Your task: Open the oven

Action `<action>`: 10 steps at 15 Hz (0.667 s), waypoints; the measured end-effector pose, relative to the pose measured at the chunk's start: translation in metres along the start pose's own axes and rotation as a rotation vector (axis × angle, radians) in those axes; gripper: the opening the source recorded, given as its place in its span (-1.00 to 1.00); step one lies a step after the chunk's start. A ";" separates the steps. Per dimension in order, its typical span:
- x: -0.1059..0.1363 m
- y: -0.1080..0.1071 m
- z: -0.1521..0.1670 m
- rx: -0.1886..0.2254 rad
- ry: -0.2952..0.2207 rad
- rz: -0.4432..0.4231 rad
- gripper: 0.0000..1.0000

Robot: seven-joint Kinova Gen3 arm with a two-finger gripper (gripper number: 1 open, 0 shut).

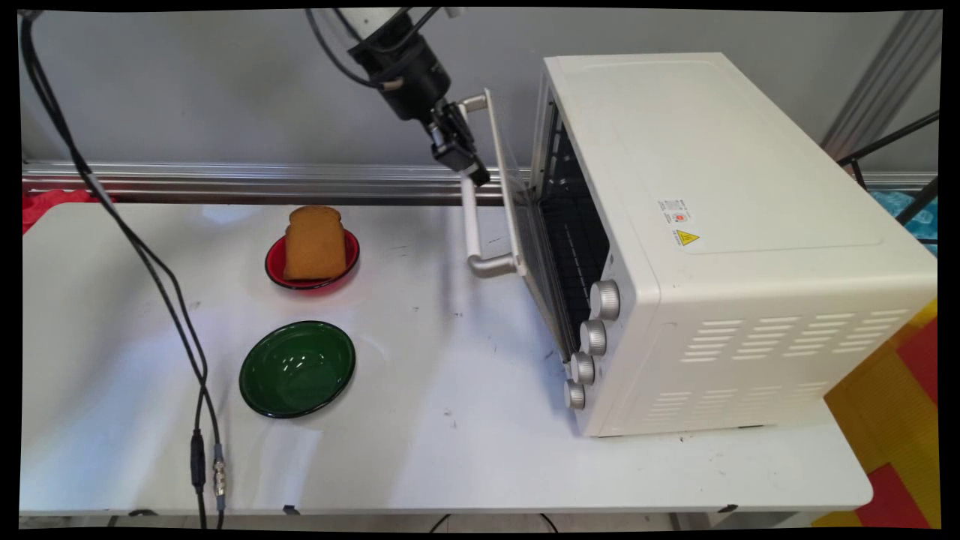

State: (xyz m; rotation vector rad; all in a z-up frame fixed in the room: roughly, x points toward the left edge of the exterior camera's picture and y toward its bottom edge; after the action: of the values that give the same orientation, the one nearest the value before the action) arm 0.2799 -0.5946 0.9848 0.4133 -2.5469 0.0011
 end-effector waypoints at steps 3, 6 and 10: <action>-0.016 0.002 0.000 0.009 -0.012 0.005 -1.00; -0.033 0.002 0.003 0.020 -0.021 0.010 -1.00; -0.055 0.002 0.009 0.032 -0.022 0.018 -1.00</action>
State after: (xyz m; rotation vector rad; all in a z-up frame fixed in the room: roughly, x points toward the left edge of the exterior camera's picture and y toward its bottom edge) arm 0.3191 -0.5775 0.9486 0.4046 -2.5755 0.0442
